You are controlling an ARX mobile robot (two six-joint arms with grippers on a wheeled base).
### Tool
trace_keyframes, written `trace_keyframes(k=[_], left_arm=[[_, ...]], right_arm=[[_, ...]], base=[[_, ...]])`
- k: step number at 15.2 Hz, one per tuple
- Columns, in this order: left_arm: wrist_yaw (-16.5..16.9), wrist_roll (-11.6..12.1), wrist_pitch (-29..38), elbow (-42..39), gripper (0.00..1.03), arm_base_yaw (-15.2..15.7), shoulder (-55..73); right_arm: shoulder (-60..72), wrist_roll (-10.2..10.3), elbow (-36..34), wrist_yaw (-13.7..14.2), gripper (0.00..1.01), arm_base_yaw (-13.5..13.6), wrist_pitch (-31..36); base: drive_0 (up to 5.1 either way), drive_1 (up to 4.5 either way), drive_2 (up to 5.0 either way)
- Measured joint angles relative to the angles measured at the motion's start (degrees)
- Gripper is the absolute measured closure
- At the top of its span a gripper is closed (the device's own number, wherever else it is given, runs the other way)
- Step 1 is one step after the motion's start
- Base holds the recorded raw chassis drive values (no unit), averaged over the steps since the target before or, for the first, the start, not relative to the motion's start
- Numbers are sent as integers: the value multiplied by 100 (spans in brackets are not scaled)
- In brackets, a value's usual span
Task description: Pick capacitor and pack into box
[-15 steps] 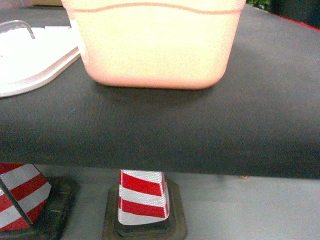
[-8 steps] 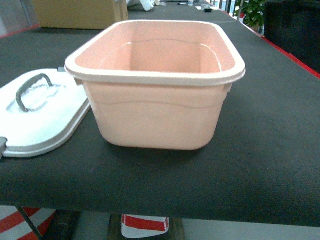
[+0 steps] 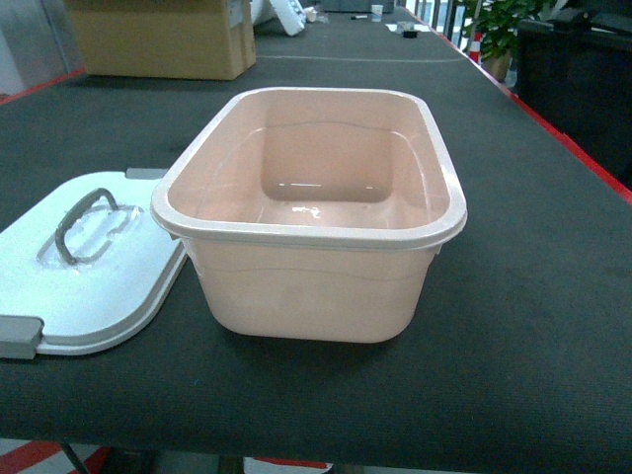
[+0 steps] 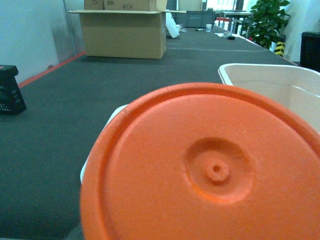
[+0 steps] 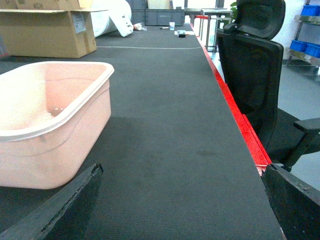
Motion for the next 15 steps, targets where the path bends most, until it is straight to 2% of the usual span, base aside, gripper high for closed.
trace_keyframes(k=[15], left_arm=[[0,0,0,0,59,0,0]], right_arm=[[0,0,0,0,3,0,2]], base=[[0,0,0]])
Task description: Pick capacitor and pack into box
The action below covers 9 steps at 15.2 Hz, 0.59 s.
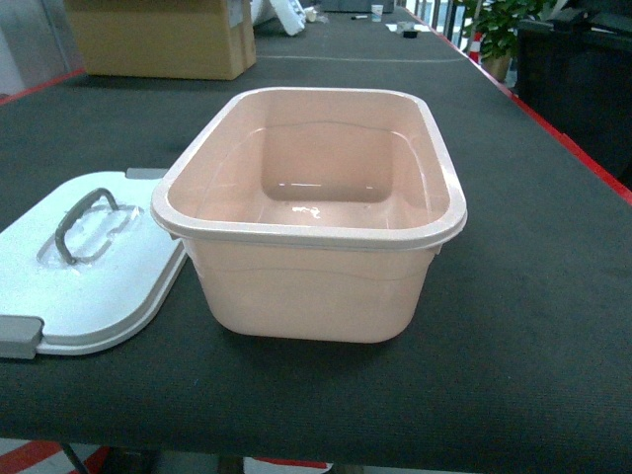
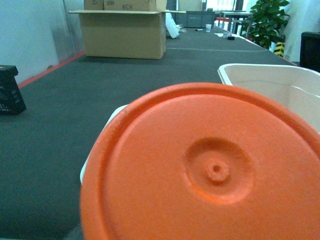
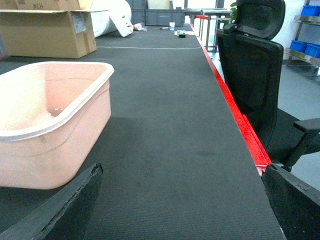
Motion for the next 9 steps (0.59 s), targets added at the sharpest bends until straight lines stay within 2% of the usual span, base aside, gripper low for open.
trace_keyframes(k=[3,4,5,6,8,9], left_arm=[[-31,2,96,-2,59,-48,37],[-413,-17,1084,-7,59,-422,577],[-566,-63,1939,-4,59,-813,1414],[-610,-155,3073,31,59,-1134,2667],[-669,-195,4951,741,59,-1443,4935],[-675,-208,5676,1460,59,-1589,6002]], right_arm=[[0,0,0,0,3,0,0],[0,0,0,0,3,0,-2],[0,0,0,0,3,0,-2],[0,0,0,0,3,0,2],[0,0,0,0,3,0,0],[0,0,0,0,3,0,0]], base=[[0,0,0],[0,0,0],[0,0,0],[0,0,0],[0,0,0],[0,0,0]])
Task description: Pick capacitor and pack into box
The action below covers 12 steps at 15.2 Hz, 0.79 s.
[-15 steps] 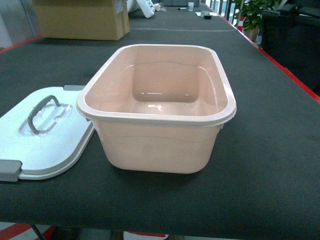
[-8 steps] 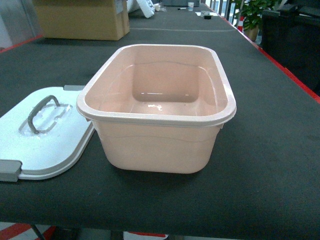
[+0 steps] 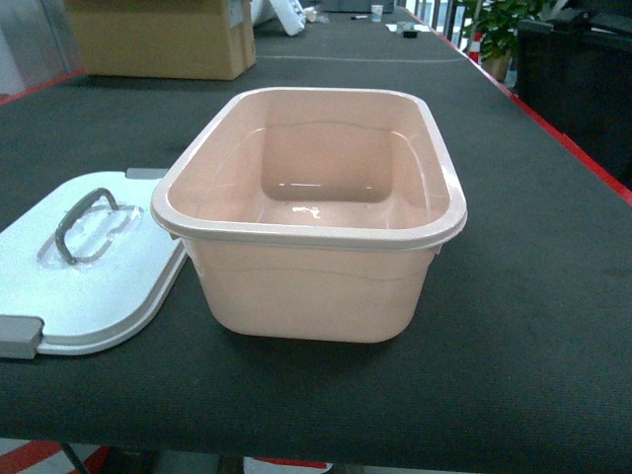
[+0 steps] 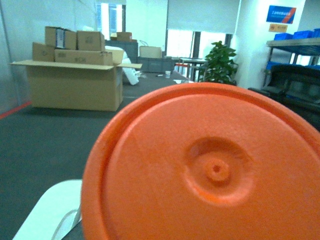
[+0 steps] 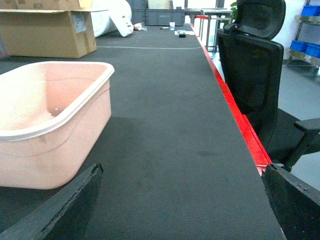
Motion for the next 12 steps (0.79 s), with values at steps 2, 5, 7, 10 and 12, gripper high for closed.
trace_keyframes(k=[2,5,7,10,12], left_arm=[[63,-87,59,1421,59,-210,1934],[2,-260,-772,3213,59,-575,3842],[-48,-260,-881,4153,48,-820,4393],[-70,-254,-848,4076,20,-909,4428],[-101,-249,-844,3991,14,-885,4387]], right_arm=[[0,0,0,0,3,0,0],[0,0,0,0,3,0,-2],[0,0,0,0,3,0,0],[0,0,0,0,3,0,2],[0,0,0,0,3,0,0]], base=[[0,0,0],[0,0,0],[0,0,0],[0,0,0],[0,0,0]])
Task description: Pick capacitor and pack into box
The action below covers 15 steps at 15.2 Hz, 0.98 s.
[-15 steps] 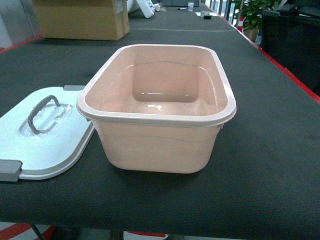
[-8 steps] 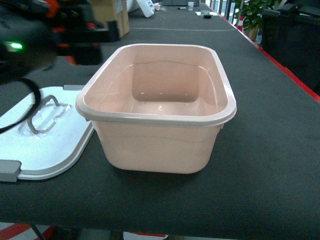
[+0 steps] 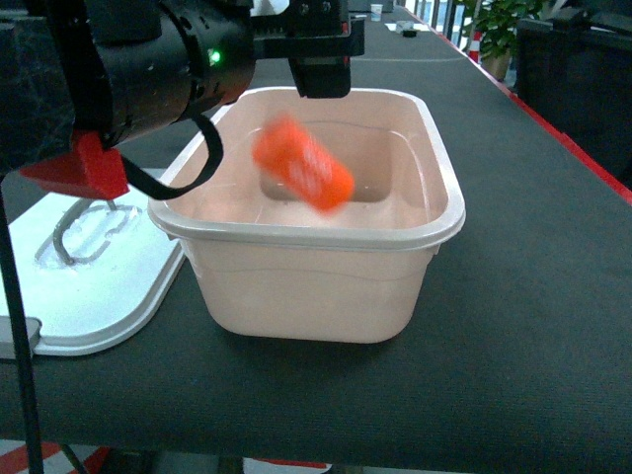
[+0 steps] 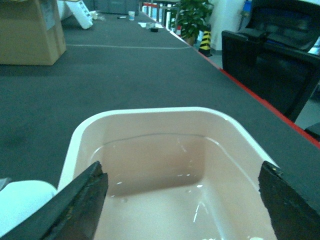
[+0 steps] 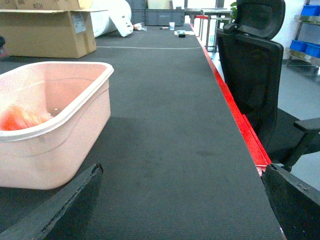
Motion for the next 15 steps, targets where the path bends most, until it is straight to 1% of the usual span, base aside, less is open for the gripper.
trace_keyframes(k=[2,3,4,5,6,7,8,9,10,11,12,15], left_arm=[[-103,57,26,-216,4,59,-142],[-297,205,103,-614,6,166,-518],[-420,339,125,-955,5,267,-962],[-463,369,210,-1250,5,369,-1366],[-573,442,400,-2127,5,769,-2378],[-619,487,378,-2977,5,1305,-3141],[-214,616,651,-2699,5,2328,-2253],[468,678,994,-1646,5,3008,-470],[562,758,973,-1272,5,3058,72],[748,782,619,-922,5,3058,535],[785,807,503,-667,5,3058,927],[809,894,435,-363,5,3051,1333]], right_arm=[[0,0,0,0,3,0,0],[0,0,0,0,3,0,0],[0,0,0,0,3,0,-2],[0,0,0,0,3,0,0],[0,0,0,0,3,0,0],[0,0,0,0,3,0,-2],[0,0,0,0,3,0,-2],[0,0,0,0,3,0,-2],[0,0,0,0,3,0,0],[0,0,0,0,3,0,0],[0,0,0,0,3,0,0],[0,0,0,0,3,0,0]], base=[[0,0,0],[0,0,0],[0,0,0],[0,0,0],[0,0,0],[0,0,0],[0,0,0],[0,0,0],[0,0,0],[0,0,0],[0,0,0],[0,0,0]])
